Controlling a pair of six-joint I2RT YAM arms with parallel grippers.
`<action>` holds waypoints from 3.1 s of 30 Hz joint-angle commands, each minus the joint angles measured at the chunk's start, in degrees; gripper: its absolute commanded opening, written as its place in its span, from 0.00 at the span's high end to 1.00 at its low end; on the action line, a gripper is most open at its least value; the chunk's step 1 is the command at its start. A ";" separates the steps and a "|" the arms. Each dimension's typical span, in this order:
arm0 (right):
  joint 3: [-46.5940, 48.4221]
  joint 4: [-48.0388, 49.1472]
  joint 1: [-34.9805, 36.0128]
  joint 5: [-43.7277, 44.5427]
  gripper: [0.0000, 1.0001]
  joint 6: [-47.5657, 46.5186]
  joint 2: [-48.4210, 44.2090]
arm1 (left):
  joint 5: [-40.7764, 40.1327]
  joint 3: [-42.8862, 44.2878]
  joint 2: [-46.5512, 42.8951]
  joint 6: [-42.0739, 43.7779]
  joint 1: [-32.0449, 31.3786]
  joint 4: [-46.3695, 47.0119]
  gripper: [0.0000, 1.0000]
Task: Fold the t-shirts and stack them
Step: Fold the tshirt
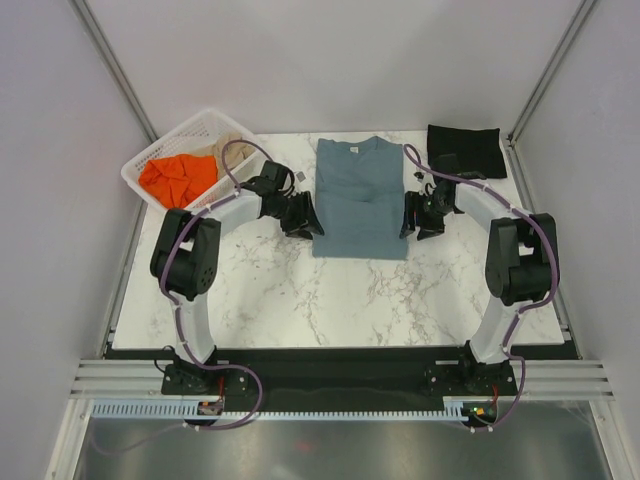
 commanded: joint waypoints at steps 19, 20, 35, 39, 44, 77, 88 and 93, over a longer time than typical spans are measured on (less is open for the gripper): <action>-7.73 10.35 -0.72 -6.61 0.61 2.05 0.65 | 1.89 -0.74 3.00 2.14 0.05 3.45 0.57; -9.74 12.45 -0.64 -7.32 0.62 2.67 -0.05 | 1.80 -1.00 3.09 2.32 -0.03 3.44 0.60; -15.12 17.83 -0.72 -6.81 0.67 5.13 -5.25 | 0.31 -5.22 0.55 1.79 -1.35 4.94 0.63; -15.47 18.18 -0.72 -6.37 0.74 5.92 -6.21 | 0.04 -5.58 -0.86 1.44 -1.35 4.85 0.87; -20.38 23.80 -0.64 -6.45 1.00 9.26 -11.12 | -0.58 -6.72 -3.05 0.12 -1.35 4.94 0.98; -43.86 35.05 -0.64 -5.21 0.62 14.62 -29.77 | -4.36 -17.70 -8.51 -3.39 -5.66 5.82 0.98; -45.43 36.81 -0.72 -5.76 1.00 16.46 -30.99 | -3.30 -17.97 -10.18 -5.15 -5.92 5.73 0.98; -50.61 39.27 -0.72 -4.17 1.00 19.72 -35.65 | -3.48 -19.46 -12.55 -6.38 -5.92 5.64 0.98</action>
